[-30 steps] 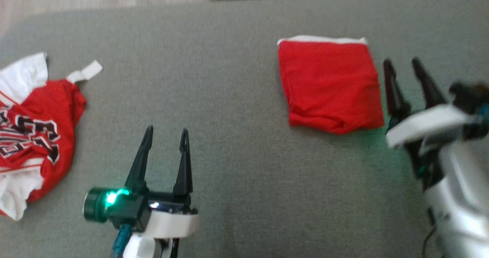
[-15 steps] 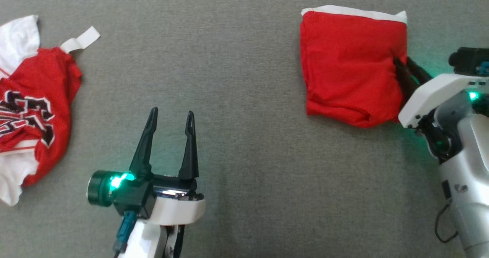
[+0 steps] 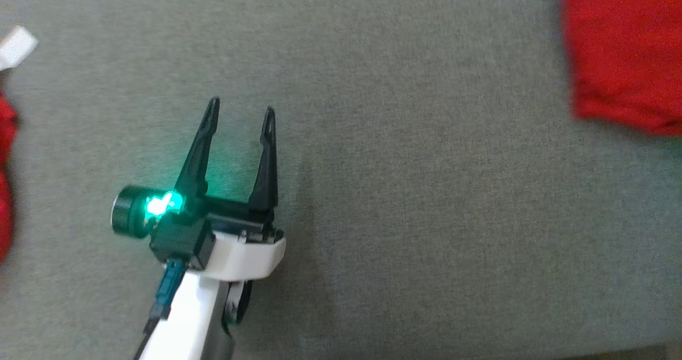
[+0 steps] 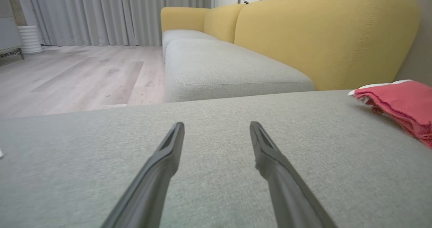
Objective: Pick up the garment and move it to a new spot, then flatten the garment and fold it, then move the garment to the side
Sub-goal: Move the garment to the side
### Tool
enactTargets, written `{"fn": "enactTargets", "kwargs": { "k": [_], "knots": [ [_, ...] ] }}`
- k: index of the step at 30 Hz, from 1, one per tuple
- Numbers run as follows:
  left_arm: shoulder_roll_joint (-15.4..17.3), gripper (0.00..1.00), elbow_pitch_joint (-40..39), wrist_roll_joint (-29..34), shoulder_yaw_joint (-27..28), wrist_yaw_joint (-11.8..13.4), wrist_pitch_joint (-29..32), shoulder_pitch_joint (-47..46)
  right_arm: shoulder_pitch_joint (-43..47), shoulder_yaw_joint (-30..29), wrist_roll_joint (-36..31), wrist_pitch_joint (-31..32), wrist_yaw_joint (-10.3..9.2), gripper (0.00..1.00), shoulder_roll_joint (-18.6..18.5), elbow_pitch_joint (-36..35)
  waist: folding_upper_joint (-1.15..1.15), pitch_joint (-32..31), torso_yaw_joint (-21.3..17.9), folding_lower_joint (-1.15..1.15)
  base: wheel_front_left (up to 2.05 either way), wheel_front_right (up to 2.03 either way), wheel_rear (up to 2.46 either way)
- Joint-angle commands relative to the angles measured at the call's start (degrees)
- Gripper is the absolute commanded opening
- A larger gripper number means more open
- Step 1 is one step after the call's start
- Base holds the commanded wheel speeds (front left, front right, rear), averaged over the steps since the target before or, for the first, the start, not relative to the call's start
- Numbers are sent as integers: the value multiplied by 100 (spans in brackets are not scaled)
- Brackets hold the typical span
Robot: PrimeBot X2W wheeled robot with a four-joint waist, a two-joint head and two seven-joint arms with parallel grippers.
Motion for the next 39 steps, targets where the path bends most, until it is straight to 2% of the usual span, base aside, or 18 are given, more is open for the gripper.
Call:
{"fn": "enactTargets", "kwargs": {
  "k": [1, 5, 8, 9, 10, 14, 17, 20, 25, 28, 33, 34, 36, 39],
  "knots": [
    [13, 100, -173, 46, 129, -16, -29, -108, 22, -103, -75, 40, 39, 0, -294, -199, 0, 352, -195, -1, 0, 0, 0],
    [13, 100, -175, 65, 14, -81, -29, -409, 15, -767, -369, 156, 39, 0, -968, -264, 0, 741, -222, -1, 0, 0, 0],
    [13, 100, -189, 55, -69, -82, -29, -596, 21, -1257, -728, 160, 39, 0, -1262, -415, 0, 976, -213, -1, 0, 0, 0],
    [13, 100, -190, 49, -98, -81, -29, -650, 9, -1448, -897, 109, 39, 5, -1296, -455, 0, 1029, -195, -1, 0, 0, 0],
    [13, 100, -184, 42, -126, -81, -29, -698, -14, -1648, -1103, 29, 39, 100, -1281, -505, 0, 1066, -176, -1, 0, 0, 0],
    [13, 100, -113, -69, -218, -60, -29, -829, 54, -2089, -1782, -185, 39, 100, -872, -843, 0, 1039, -37, -1, 0, 0, 0],
    [13, 100, -87, -140, -268, 9, -29, -828, 112, -2227, -2140, -381, 39, 100, -323, -1167, 0, 874, 85, -1, 0, 0, 0],
    [13, 100, -14, -190, -251, 85, -29, -739, 230, -2030, -2211, -601, 39, 100, 312, -1438, 0, 617, 172, -1, 0, 0, 0],
    [13, 100, 168, -290, -80, 229, -29, -473, 513, -1076, -1948, -1287, 39, 100, 1197, -1487, 0, -19, 252, -1, 0, 0, 0],
    [13, 100, 290, -358, 20, 284, -29, -269, 756, -377, -1690, -1921, 39, 100, 1594, -1198, 0, -520, 315, -1, 0, 0, 0],
    [13, 100, 495, -408, 231, 340, -29, 156, 1124, 590, -1245, -3137, 39, 100, 2203, -316, 0, -1406, 404, -1, 0, 0, 0],
    [13, 100, 495, -408, 231, 340, -29, 156, 1124, 590, -1245, -3137, 39, 100, 2203, -316, 0, -1406, 404, -1, 0, 0, 0],
    [13, 100, 565, -417, 326, 355, -29, 359, 1253, 901, -1065, -3456, 39, 100, 2468, 30, 0, -1779, 427, -1, 0, 0, 0],
    [13, 100, 667, -420, 444, 354, -29, 693, 1496, 1165, -991, -3562, 39, 100, 2784, 291, 0, -2297, 462, -1, 0, 0, 0]
  ]
}}
